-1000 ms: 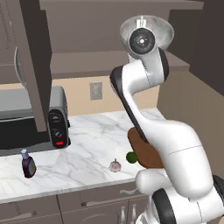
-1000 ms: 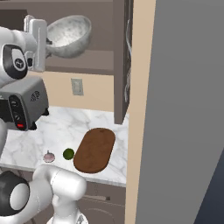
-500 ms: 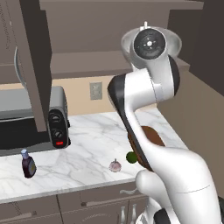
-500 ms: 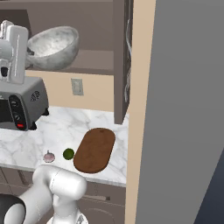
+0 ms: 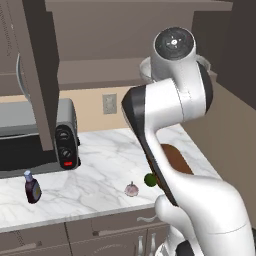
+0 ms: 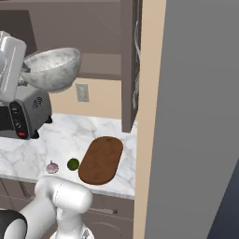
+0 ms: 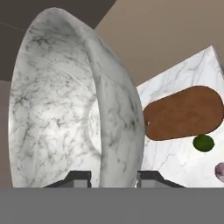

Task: Open the cabinet. Place the bowl and condiment on the counter. Then place the lime and garlic on the cutting board.

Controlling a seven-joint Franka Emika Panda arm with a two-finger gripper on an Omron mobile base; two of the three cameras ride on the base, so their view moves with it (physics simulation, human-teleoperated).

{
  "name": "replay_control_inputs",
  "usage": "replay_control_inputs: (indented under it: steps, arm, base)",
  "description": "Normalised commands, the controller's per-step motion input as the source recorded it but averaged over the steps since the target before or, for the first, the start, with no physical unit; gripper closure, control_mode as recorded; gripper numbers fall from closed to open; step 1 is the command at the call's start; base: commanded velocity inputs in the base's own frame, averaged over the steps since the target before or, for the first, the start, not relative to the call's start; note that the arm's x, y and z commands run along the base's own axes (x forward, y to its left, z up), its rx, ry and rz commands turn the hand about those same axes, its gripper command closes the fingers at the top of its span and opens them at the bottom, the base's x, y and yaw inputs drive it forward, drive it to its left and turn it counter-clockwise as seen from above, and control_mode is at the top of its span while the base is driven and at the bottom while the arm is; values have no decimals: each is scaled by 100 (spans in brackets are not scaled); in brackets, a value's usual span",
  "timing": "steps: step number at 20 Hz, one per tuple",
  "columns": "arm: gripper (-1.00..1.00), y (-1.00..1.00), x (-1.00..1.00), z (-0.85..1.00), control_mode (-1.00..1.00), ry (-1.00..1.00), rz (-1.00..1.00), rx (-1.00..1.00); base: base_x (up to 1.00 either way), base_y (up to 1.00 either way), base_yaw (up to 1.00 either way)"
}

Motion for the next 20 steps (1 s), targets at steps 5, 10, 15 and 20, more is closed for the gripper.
replay_control_inputs:
  steps: [5, 10, 15, 20]
  arm:
    - [100, 14, -14, -55, -100, 19, 0, 0]
    - [100, 9, 0, -79, -100, 14, 0, 0]
    - [100, 0, 14, -88, -100, 7, 7, 0]
    - [100, 1, 49, -79, -100, 1, 14, 1]
  base:
    - [0, 0, 0]
    - [0, 0, 0]
    - [0, 0, 0]
    - [0, 0, 0]
